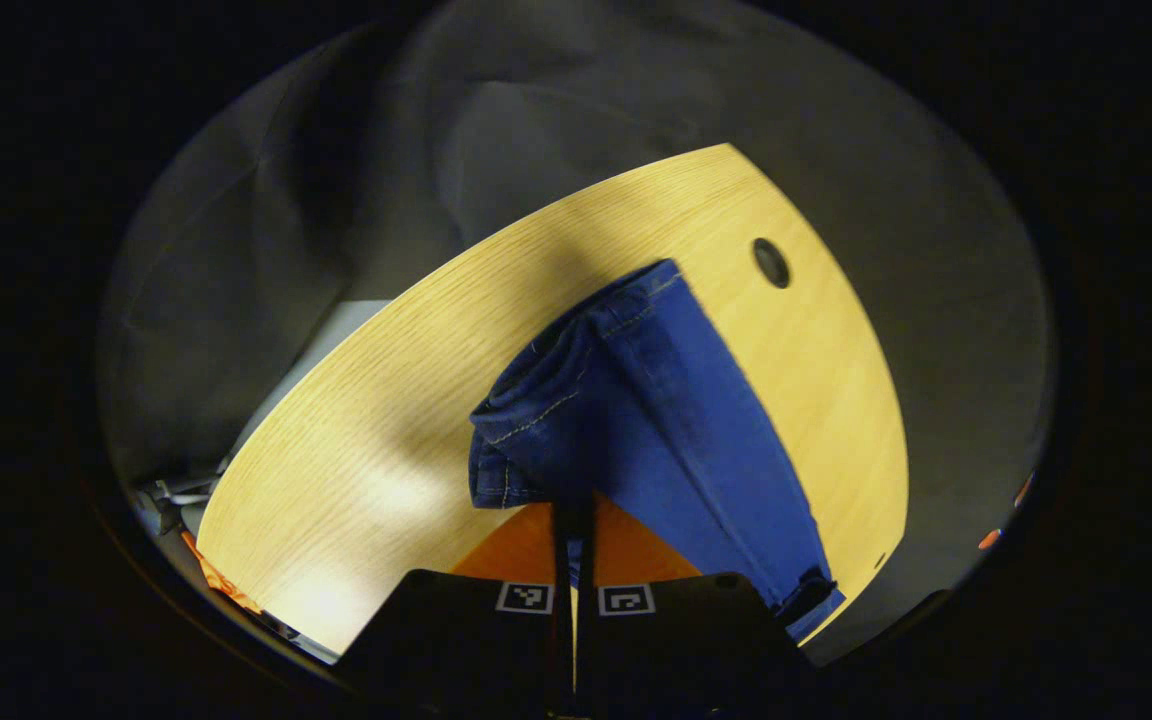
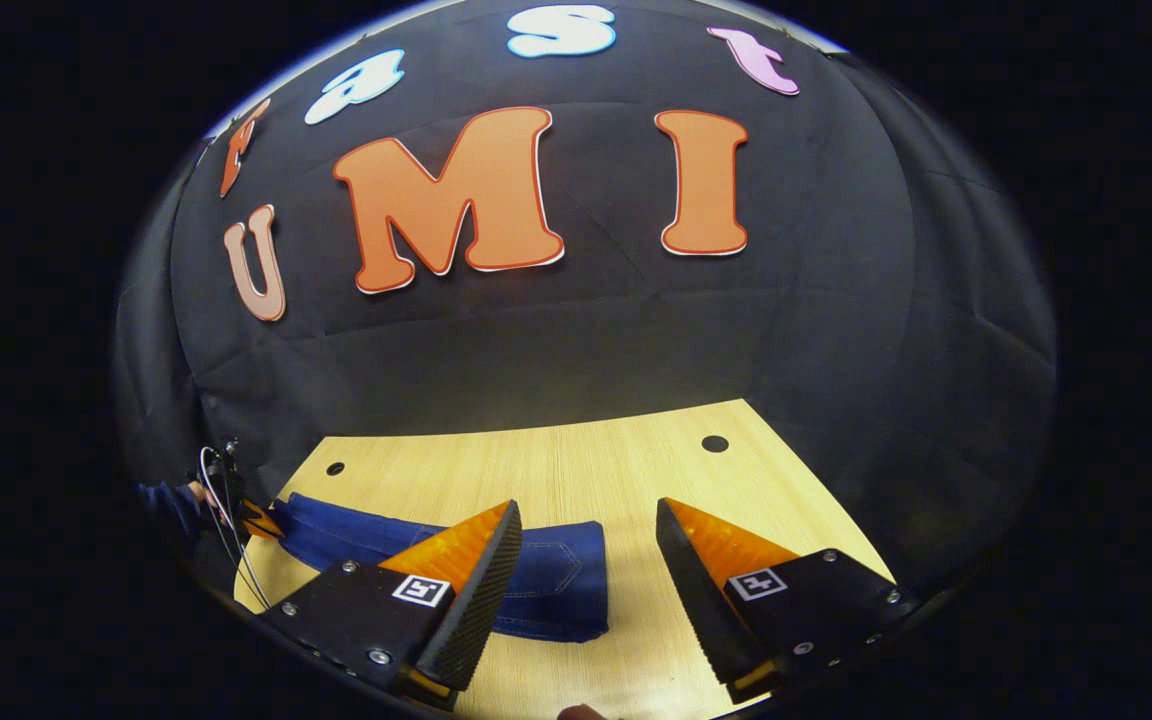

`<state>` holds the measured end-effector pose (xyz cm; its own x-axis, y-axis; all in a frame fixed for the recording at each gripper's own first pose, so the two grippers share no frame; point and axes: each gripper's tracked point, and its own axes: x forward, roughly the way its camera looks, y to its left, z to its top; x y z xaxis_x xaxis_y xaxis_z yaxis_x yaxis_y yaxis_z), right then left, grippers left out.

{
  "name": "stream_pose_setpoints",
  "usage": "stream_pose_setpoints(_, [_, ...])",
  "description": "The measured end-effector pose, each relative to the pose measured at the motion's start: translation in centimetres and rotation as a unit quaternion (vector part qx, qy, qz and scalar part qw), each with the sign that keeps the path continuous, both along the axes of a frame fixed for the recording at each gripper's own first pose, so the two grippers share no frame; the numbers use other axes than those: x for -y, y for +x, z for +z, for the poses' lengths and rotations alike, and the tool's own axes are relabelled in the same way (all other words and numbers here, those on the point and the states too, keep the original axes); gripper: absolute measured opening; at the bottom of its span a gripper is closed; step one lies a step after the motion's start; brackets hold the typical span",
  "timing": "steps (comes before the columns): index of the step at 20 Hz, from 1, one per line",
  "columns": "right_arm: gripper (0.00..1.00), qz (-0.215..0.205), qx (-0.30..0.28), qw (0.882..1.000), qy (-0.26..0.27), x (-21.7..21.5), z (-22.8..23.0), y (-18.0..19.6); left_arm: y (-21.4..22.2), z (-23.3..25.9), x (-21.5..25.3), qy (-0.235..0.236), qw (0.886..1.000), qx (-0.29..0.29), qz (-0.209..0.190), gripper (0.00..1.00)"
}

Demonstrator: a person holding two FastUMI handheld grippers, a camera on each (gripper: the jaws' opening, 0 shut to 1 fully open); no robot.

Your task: Grasp the waist and the cuffs of the jeans and fold them to make the two legs overlap; first hold the waist and fold one-third of the jeans toward the cuffs, then hold the cuffs and fold the remaining one-third in the same direction to finish folding.

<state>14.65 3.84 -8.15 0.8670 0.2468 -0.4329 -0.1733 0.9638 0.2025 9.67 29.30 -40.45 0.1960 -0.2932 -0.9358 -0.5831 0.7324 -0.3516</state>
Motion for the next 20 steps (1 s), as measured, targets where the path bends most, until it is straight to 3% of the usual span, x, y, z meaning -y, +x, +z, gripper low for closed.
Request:
stream_pose_setpoints(4, [0.86,-0.006,0.005,1.0,0.02,1.3,0.6,0.1,3.2,5.4,2.6,-0.025,0.994,0.103,-0.024,0.02])
stream_pose_setpoints(9, [0.86,0.0,0.014,0.999,0.035,2.8,1.1,-0.8,2.8,15.2,6.7,-0.043,0.978,0.189,-0.079,0.01])
stream_pose_setpoints(17, [0.86,-0.007,0.031,0.997,0.066,6.6,2.4,-2.5,1.4,28.0,26.0,-0.09,0.932,0.283,-0.207,0.01])
stream_pose_setpoints(20, [0.86,-0.012,0.035,0.996,0.075,8.3,2.3,-3.5,-0.3,30.1,33.4,-0.097,0.914,0.299,-0.256,0.01])
